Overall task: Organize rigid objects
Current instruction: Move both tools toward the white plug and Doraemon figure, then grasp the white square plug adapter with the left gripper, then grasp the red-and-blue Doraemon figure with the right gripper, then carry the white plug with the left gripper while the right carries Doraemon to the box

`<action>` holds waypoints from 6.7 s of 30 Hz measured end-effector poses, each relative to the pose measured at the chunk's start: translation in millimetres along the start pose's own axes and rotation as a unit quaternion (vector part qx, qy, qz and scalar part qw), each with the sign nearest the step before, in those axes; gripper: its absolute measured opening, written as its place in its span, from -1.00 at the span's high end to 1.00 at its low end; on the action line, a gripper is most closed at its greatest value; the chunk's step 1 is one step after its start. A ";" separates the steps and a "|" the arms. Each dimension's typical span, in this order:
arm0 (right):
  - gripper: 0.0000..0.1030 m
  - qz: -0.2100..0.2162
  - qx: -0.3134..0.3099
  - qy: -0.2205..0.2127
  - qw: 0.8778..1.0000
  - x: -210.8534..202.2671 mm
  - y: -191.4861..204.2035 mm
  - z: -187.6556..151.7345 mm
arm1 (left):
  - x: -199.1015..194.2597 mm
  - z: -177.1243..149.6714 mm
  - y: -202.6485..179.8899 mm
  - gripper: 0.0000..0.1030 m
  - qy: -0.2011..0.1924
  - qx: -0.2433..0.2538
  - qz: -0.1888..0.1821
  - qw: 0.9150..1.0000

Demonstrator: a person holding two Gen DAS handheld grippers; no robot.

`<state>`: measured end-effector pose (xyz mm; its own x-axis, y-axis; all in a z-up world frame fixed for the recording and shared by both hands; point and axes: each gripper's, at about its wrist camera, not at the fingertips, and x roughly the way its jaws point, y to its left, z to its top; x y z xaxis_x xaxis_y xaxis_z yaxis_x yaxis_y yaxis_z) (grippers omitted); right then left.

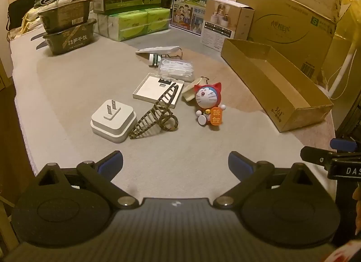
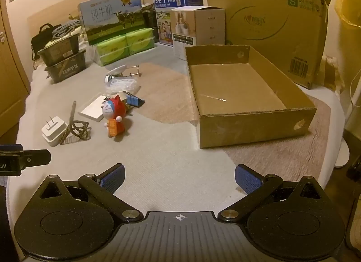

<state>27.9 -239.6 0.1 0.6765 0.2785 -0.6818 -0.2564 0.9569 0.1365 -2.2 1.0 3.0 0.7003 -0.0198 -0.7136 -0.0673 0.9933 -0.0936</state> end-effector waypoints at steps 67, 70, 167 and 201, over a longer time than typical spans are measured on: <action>-0.99 0.056 -0.037 -0.011 0.998 26.6 39.3 10.6 | 20.9 19.1 61.3 -0.84 -0.019 0.002 0.041 0.999; -0.99 0.065 -0.043 -0.014 0.997 33.9 44.1 14.6 | 29.2 23.3 71.7 -0.82 -0.019 0.006 0.046 0.999; 0.12 -0.053 0.036 -0.074 0.995 20.1 -160.1 97.9 | 97.5 114.9 -203.5 -0.19 -0.033 0.177 -0.143 0.973; 0.11 -0.046 0.043 -0.038 0.997 61.5 -169.5 104.5 | 119.7 114.6 -186.8 -0.45 -0.024 0.127 -0.120 0.984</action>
<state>185.1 -376.1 10.0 0.7463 0.1913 -0.6376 -0.1326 0.9814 0.1392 175.6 -173.9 14.7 0.7075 -0.2585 -0.6578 0.2804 0.9570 -0.0745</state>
